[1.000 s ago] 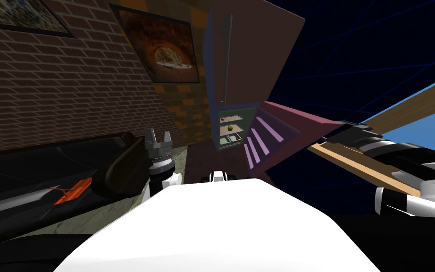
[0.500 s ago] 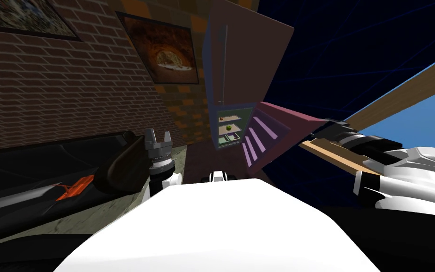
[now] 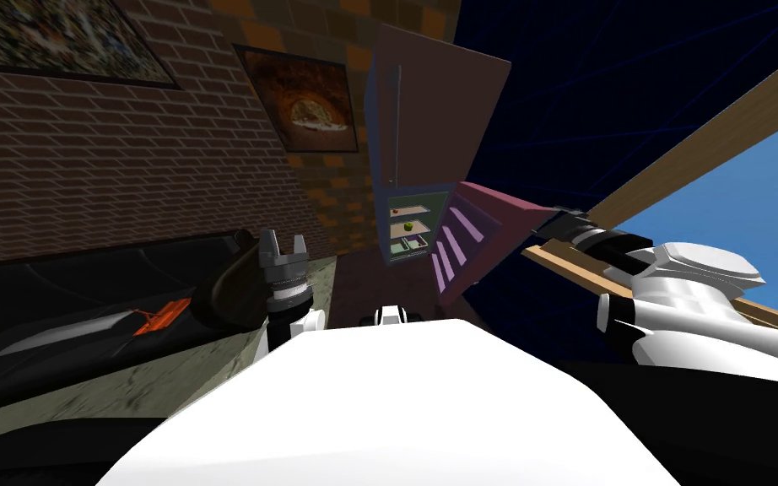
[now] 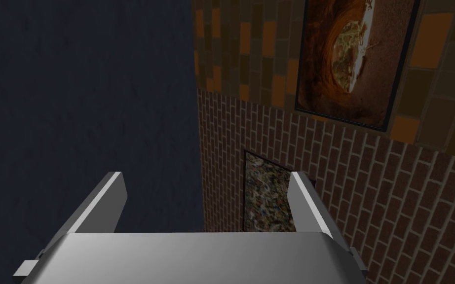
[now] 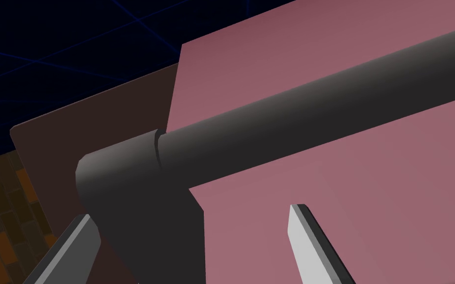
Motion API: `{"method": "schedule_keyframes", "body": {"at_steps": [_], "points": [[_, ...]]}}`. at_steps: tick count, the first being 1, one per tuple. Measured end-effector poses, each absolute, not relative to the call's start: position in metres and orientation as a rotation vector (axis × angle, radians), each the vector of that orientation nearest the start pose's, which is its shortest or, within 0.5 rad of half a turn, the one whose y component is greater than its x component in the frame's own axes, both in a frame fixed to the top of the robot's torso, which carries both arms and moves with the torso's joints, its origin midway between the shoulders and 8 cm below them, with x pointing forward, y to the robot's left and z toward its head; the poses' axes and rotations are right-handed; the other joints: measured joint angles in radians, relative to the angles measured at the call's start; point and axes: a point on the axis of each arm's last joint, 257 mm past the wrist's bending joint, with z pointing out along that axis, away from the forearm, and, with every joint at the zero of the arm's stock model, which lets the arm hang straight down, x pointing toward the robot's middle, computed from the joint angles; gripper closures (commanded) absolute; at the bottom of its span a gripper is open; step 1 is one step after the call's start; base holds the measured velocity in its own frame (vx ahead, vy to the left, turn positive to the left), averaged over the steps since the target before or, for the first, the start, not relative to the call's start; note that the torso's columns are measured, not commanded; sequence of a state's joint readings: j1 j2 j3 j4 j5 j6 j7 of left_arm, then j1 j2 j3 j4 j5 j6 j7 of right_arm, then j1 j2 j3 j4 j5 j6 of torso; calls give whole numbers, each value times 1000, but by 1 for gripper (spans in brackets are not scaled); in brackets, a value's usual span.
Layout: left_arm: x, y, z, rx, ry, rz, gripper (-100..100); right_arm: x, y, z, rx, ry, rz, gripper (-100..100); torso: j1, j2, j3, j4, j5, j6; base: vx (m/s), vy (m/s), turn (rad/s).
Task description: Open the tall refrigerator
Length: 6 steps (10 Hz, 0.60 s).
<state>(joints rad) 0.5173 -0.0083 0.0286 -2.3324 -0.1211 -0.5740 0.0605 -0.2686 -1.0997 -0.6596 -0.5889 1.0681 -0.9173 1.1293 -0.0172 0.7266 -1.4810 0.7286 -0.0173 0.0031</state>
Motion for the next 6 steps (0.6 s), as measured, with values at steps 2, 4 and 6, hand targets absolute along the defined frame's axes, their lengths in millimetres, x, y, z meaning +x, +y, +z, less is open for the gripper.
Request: {"method": "schedule_keyframes", "body": {"at_steps": [2, 4, 6], "points": [[320, 269, 54, -514, 593, -1273, 0, 463, -721, -29, -880, 1430, -1011, -100, 4, -2, -3, 1, 5, -6, 6, 1, -28], [320, 269, 54, -514, 593, -1273, 0, 465, -721, -29, -878, 1431, -1009, -100, 5, -2, -3, 1, 5, -9, -75, -39, 7], [320, 269, 54, -514, 592, -1273, 0, 483, -713, -33, -895, 1454, -1023, -100, -1, 3, 1, 1, 1, -5, -138, -43, 49]]}}
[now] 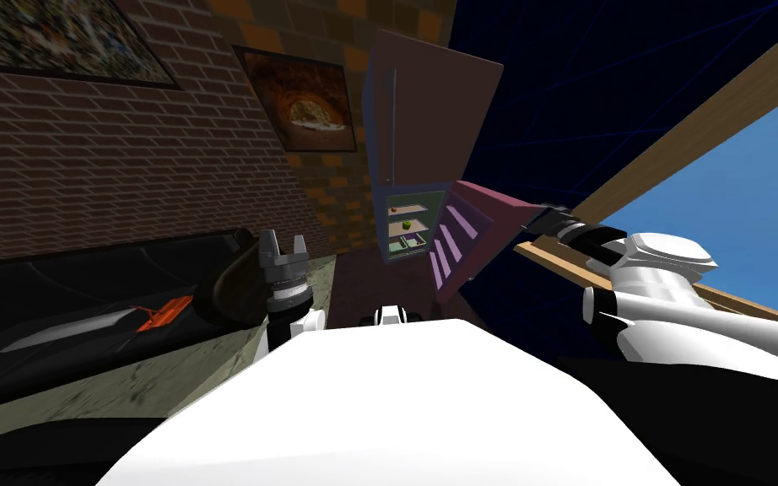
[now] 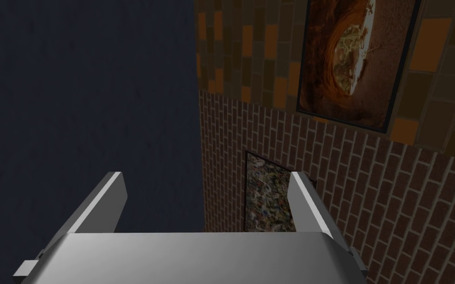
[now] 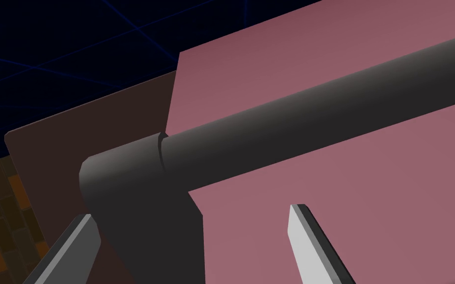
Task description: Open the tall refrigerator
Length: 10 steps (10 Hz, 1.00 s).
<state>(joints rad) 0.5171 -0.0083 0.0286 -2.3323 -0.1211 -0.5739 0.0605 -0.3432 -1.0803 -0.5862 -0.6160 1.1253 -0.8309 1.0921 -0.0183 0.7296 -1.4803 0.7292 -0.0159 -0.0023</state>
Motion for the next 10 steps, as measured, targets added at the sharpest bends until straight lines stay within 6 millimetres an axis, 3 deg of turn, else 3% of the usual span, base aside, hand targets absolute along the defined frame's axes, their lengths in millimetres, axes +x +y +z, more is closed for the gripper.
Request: {"method": "schedule_keyframes", "body": {"at_steps": [3, 5, 8, 10], "points": [[320, 269, 54, -514, 592, -1273, 0, 512, -703, -33, -892, 1460, -1008, -100, 3, -2, -2, -2, 1, -2, -104, -62, -10], [320, 269, 54, -514, 593, -1273, 0, 538, -685, -24, -898, 1449, -1014, -100, 11, -5, -4, 0, 7, -1, -69, -7, 20], [320, 269, 54, -514, 592, -1274, 0, 555, -679, -19, -904, 1452, -1024, -100, 11, 2, 0, 1, 8, -5, -111, -41, 10], [320, 269, 54, -514, 593, -1273, 0, 572, -667, -16, -921, 1457, -1038, -100, 12, 0, 0, 4, 11, 2, -48, -23, 17]]}}
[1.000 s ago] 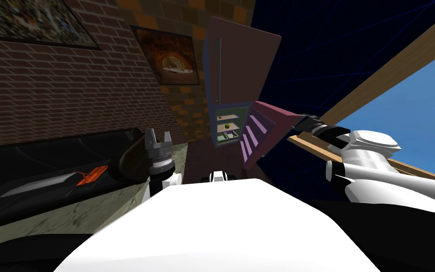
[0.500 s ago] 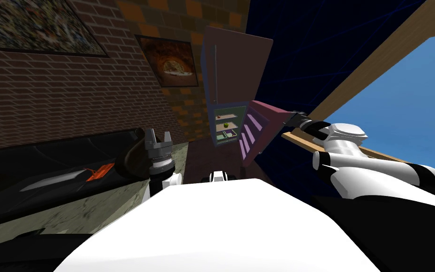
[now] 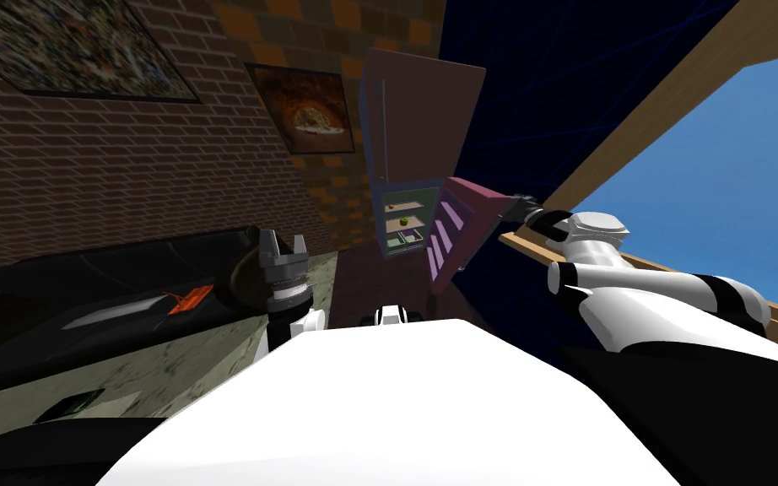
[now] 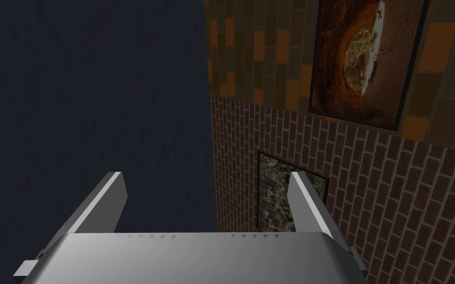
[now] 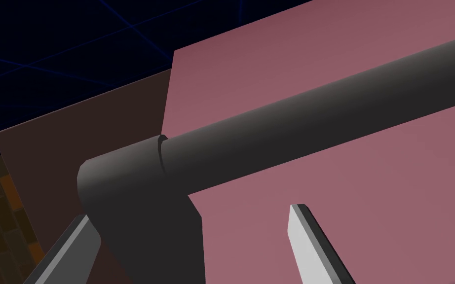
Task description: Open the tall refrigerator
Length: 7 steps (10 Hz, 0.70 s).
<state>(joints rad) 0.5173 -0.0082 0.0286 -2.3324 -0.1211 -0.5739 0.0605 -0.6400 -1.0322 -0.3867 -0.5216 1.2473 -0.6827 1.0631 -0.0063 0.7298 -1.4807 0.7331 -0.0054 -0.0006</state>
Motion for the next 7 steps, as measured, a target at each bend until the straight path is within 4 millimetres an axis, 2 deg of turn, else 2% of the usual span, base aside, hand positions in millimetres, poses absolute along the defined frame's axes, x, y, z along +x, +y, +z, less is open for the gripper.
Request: {"method": "schedule_keyframes", "body": {"at_steps": [1, 4, 5, 6, 7], "points": [[320, 269, 54, -514, 593, -1273, 0, 577, -664, -11, -922, 1450, -1037, -100, 5, -1, -1, 1, 3, 1, 28, 7, -16], [320, 269, 54, -514, 592, -1273, 0, 605, -647, 5, -940, 1440, -1055, -100, 5, 11, 7, 5, 5, -3, -141, -45, 18], [320, 269, 54, -514, 593, -1273, 0, 613, -636, 20, -954, 1409, -1075, -100, 6, 7, 5, 5, 6, 0, -13, -28, -3], [320, 269, 54, -514, 593, -1273, 0, 618, -633, 29, -934, 1399, -1074, -100, 8, 3, 2, 3, 6, 0, 19, -4, -5], [320, 269, 54, -514, 593, -1273, 0, 620, -632, 34, -933, 1393, -1078, -100, 9, 2, 1, 3, 6, 0, -108, -59, 27]]}}
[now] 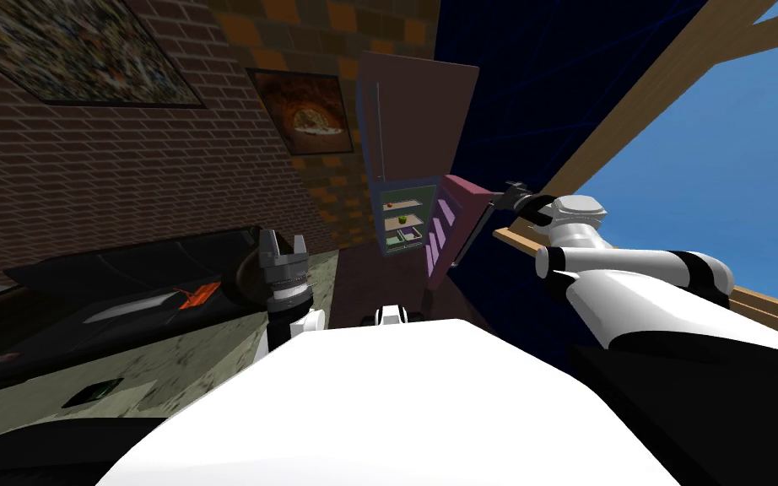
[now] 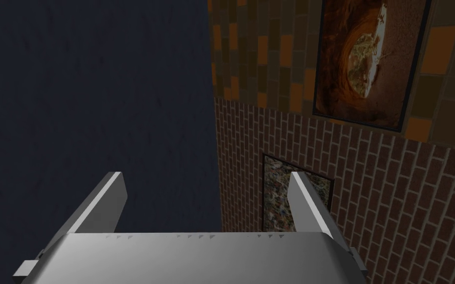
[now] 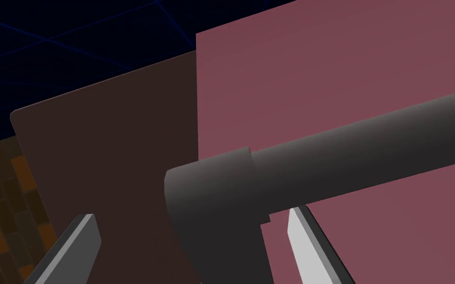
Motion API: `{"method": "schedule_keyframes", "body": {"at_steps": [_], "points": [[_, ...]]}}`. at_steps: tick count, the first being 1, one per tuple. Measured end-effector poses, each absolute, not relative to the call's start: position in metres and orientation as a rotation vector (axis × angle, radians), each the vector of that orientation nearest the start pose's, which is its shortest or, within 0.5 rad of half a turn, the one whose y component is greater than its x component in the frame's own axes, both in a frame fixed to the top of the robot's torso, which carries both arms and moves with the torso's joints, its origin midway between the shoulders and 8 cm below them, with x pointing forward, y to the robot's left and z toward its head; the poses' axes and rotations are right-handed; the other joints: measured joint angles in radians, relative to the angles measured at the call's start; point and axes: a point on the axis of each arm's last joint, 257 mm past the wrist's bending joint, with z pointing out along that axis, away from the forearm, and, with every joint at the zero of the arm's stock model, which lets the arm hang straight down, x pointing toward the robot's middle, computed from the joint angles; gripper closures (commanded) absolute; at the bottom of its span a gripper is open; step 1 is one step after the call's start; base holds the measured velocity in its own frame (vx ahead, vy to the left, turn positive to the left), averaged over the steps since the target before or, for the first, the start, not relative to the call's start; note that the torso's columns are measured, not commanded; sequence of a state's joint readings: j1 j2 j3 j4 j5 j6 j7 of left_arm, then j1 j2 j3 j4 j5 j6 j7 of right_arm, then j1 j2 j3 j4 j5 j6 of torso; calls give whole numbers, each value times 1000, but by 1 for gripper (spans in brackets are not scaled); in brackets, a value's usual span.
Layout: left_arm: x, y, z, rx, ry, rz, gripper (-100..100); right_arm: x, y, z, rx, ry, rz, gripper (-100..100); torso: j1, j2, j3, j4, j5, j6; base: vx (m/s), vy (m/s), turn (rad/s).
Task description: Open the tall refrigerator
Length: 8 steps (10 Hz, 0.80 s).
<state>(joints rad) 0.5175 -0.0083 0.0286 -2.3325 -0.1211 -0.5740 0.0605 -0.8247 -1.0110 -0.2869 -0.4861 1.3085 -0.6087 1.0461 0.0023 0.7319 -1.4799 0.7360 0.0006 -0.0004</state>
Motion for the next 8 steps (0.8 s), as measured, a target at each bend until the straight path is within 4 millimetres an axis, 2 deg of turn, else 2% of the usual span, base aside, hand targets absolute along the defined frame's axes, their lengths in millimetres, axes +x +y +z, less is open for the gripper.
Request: {"method": "schedule_keyframes", "body": {"at_steps": [1, 3, 6, 7, 8], "points": [[320, 269, 54, -514, 592, -1273, 0, 626, -624, 27, -963, 1403, -1094, -100, -4, 8, 5, 2, -1, 0, -164, -54, 39], [320, 269, 54, -514, 593, -1273, 0, 637, -619, 27, -991, 1414, -1127, -100, -4, 9, 6, 3, -2, 3, -78, -20, -7], [320, 269, 54, -514, 593, -1273, 0, 647, -612, 48, -971, 1392, -1126, -100, 1, 1, 0, 4, 4, -4, -3, 1, -25], [320, 269, 54, -514, 593, -1273, 0, 647, -612, 48, -974, 1391, -1128, 0, 2, 3, 2, 3, 3, -3, 0, 0, 0], [320, 269, 54, -514, 593, -1273, 0, 647, -612, 48, -974, 1391, -1128, 0, 0, 5, 3, 2, 1, -1, 0, 0, 0]]}}
